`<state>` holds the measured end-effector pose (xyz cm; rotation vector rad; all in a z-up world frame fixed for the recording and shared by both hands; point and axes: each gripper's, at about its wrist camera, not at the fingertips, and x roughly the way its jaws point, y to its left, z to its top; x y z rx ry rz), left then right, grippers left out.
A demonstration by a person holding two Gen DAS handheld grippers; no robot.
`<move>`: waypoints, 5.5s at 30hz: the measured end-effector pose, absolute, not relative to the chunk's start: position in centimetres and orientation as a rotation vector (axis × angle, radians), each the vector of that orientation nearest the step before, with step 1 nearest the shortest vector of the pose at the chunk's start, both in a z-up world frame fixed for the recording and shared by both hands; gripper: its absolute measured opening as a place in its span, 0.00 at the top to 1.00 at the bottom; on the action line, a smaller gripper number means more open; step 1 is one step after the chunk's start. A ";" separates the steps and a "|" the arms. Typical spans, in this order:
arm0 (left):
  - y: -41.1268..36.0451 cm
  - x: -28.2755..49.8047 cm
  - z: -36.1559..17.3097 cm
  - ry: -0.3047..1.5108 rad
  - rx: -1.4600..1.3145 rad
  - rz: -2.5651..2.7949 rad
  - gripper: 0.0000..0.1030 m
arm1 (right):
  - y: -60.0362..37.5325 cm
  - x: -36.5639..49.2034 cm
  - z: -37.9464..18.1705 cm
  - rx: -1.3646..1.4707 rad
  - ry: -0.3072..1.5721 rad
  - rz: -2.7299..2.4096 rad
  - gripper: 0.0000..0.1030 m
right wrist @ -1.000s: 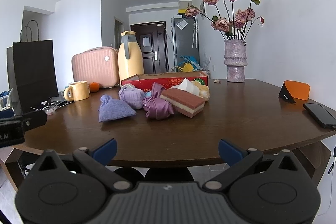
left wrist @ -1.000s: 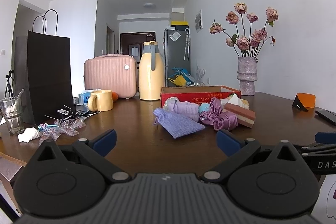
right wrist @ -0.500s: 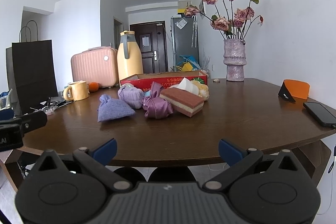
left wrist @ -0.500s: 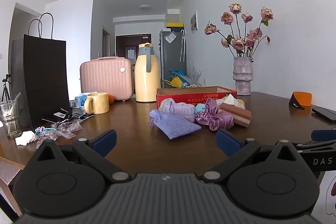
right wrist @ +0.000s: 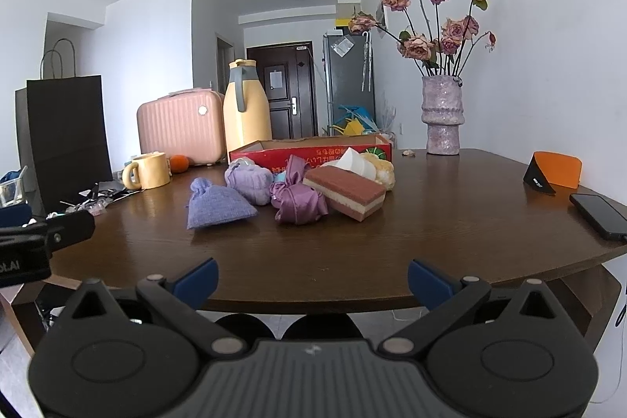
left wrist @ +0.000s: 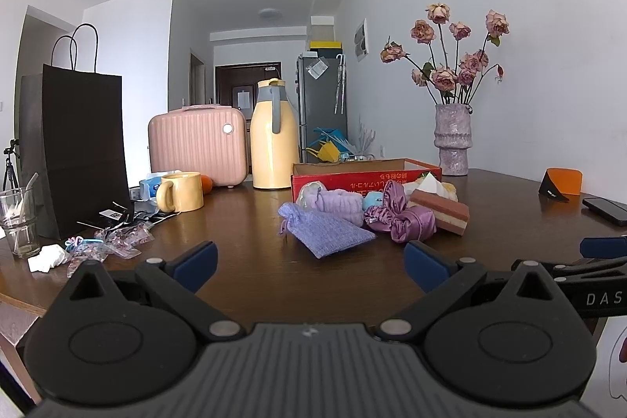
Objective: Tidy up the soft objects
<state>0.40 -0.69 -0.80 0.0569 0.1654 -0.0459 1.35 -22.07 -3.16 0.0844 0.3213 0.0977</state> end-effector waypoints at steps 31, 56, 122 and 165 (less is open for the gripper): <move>6.5 30.1 2.0 0.418 -0.077 -0.249 0.28 | -14.0 24.8 -1.9 0.292 0.578 0.381 0.24; 7.9 26.4 -3.3 0.618 -0.480 -0.214 0.41 | -15.7 29.5 -3.7 0.166 0.637 0.427 0.43; -1.8 63.2 1.9 0.693 -0.065 -0.192 0.43 | -25.0 68.8 -0.7 -0.003 0.881 0.237 0.35; 0.2 8.4 2.0 0.124 0.008 -0.102 0.00 | -26.7 8.0 -0.8 0.091 0.085 0.074 0.00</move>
